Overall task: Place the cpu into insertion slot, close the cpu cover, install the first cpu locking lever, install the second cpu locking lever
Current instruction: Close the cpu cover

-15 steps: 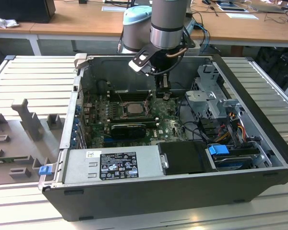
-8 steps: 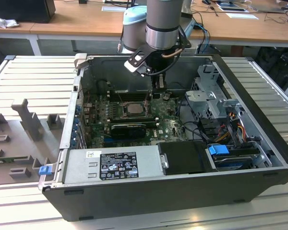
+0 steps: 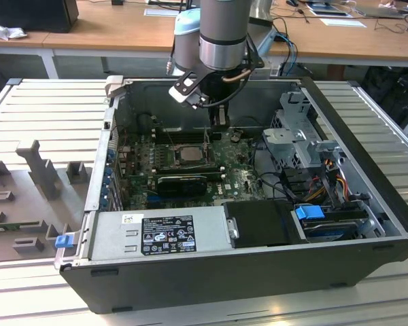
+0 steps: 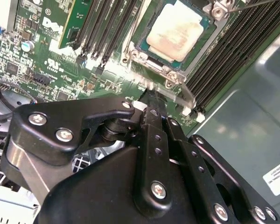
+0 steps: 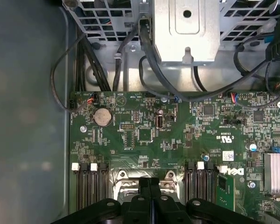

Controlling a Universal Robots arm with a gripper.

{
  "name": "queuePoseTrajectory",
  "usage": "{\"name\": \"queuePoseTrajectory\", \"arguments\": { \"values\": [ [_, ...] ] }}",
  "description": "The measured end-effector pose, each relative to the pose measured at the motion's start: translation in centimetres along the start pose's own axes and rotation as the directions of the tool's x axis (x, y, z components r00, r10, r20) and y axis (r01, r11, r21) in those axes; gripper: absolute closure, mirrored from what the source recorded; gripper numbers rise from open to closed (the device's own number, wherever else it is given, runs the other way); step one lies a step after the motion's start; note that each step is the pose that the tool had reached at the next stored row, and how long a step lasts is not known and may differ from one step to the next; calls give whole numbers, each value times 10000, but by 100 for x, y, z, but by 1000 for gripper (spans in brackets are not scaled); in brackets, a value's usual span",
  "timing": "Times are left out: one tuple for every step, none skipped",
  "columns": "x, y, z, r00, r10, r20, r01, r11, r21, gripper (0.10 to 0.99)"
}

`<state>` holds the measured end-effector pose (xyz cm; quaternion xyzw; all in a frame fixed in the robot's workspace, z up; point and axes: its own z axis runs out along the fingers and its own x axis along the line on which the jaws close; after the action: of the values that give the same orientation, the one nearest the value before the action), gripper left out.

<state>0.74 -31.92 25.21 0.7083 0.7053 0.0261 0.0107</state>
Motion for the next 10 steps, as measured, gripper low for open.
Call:
{"name": "queuePoseTrajectory", "arguments": {
  "values": [
    [0, -7, 0, 10000, 0, 1, 0, 10000, 0, 980],
    [0, -16, 0, 10000, -1, 0, 1, 10000, 0, 980],
    [0, -23, -1, 10000, -1, 0, 1, 10000, 0, 980],
    [0, -35, -1, 10000, -1, -1, 1, 10000, 0, 980],
    [0, -43, -1, 10000, -1, -1, 1, 10000, 0, 980],
    [0, -55, -1, 10000, -2, -1, 2, 10000, 0, 980],
    [0, -61, -1, 10000, -1, -2, 1, 10000, 0, 980],
    [0, -63, 3, 10000, 0, -4, 0, 10000, -2, 980],
    [-1, -71, 25, 10000, -1, -1, 1, 10000, 1, 980],
    [-2, -80, 67, 10000, -72, -7, 72, 10000, 4, 980]
  ]
}}
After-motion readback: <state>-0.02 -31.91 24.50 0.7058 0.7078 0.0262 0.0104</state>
